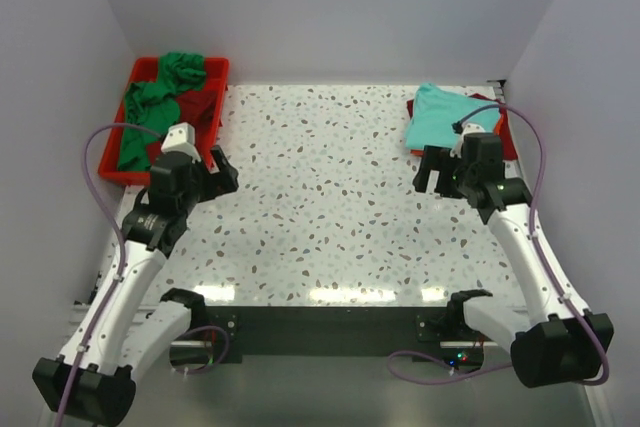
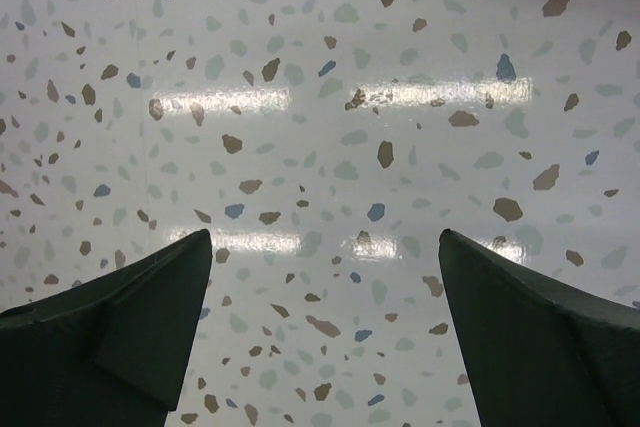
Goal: Fold and stack the t-shirts
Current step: Reset both grippers
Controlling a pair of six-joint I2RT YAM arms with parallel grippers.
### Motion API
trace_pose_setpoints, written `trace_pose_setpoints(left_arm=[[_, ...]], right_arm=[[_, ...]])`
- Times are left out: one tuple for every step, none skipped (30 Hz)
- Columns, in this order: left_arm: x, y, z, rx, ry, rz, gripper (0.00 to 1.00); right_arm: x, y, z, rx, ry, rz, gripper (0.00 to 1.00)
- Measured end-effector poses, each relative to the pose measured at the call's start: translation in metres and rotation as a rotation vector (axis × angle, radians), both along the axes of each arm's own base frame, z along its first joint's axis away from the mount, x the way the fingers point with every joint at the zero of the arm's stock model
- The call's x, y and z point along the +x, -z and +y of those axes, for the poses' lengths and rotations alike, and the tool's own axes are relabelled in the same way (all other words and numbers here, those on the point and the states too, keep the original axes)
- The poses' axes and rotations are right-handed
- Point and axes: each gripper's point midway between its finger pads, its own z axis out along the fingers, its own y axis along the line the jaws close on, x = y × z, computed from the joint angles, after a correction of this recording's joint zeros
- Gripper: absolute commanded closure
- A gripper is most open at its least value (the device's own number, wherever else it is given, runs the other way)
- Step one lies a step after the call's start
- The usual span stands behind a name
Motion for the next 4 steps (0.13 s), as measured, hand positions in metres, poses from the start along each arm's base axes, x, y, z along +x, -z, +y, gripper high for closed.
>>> trace_pose_setpoints(left_arm=[[-0.0025, -0.001, 0.0027, 0.006, -0.01, -0.003, 0.0], [-0.0044, -0.0021, 0.0049, 0.01, -0.018, -0.008, 0.0], [-0.0057, -0.0031, 0.0067, 0.015, -0.024, -0.013, 0.0], [-0.0066, -0.0033, 0.0082, 0.019, -0.029, -0.016, 0.0]], right_arm=[[-0.001, -0.0003, 0.0, 0.0, -0.001, -0.002, 0.01], [-0.0016, -0.0003, 0.0, 0.0, -0.001, -0.003, 0.01], [-0.0021, 0.0003, 0.0, 0.001, -0.001, -0.002, 0.01], [-0.0025, 0.0008, 0.0005, 0.003, -0.003, 0.0, 0.01]])
